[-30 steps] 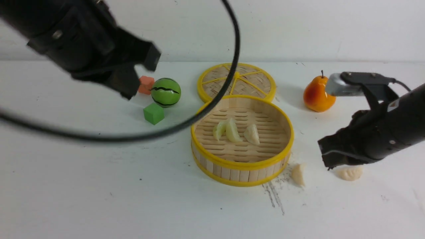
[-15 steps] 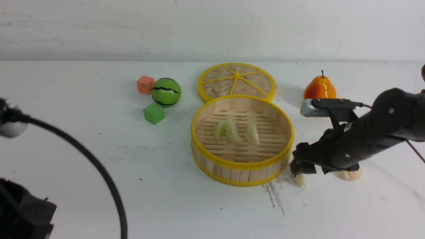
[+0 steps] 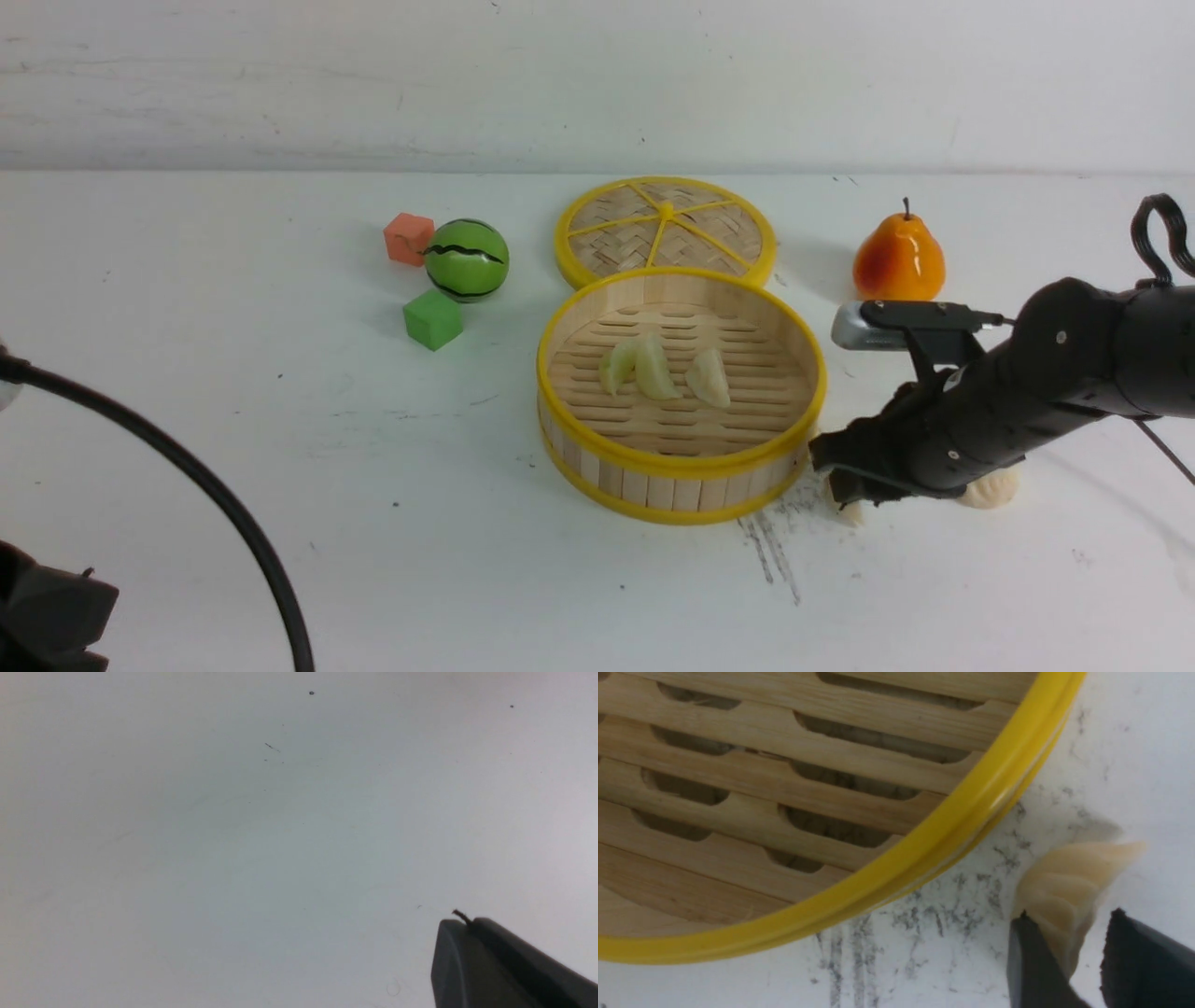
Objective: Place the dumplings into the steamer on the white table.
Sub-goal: 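Reach for and grasp a dumpling lying on the table beside the steamer, then place the dumpling in the bamboo steamer basket with the right gripper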
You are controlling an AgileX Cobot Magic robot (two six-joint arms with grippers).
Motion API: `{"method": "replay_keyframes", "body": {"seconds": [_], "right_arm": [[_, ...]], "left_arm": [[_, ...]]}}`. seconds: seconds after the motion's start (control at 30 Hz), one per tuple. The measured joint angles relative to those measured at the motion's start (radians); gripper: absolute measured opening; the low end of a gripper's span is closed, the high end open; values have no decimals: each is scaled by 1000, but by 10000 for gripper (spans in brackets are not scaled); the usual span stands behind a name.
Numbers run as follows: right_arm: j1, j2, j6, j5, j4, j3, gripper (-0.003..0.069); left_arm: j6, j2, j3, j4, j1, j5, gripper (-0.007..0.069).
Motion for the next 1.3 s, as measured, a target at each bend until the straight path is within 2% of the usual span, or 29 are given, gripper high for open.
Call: {"method": "replay_keyframes", "body": {"seconds": [0.17,0.33,0.4,0.43,0.5,0.57,0.67,0.77,0.97,1.03,1.3], "right_arm": [[3,0,0,8,-2,-9,174],[3,0,0,13,-7,-38,311],[3,3,0,12,-7,-54,426],[3,3,0,12,-7,-54,426],[3,16,0,12,-3,-61,484],[3,27,0,13,-3,-62,493],[3,58,0,20,-3,-65,475],[3,60,0,23,-3,-66,419],[3,60,0,43,-11,-66,202],[2,60,0,47,-16,-68,181],[-2,-8,44,135,-119,-85,181]], "left_arm": [[0,0,0,11,0,0,-15],[0,0,0,11,0,0,-15],[0,0,0,12,0,1,-15],[0,0,0,12,0,1,-15],[0,0,0,12,0,1,-14],[0,0,0,12,0,1,-14],[0,0,0,29,0,1,-14],[0,0,0,40,0,1,-14],[0,0,0,43,0,1,-12],[0,0,0,44,0,1,-11],[0,0,0,45,0,16,-11]]}}
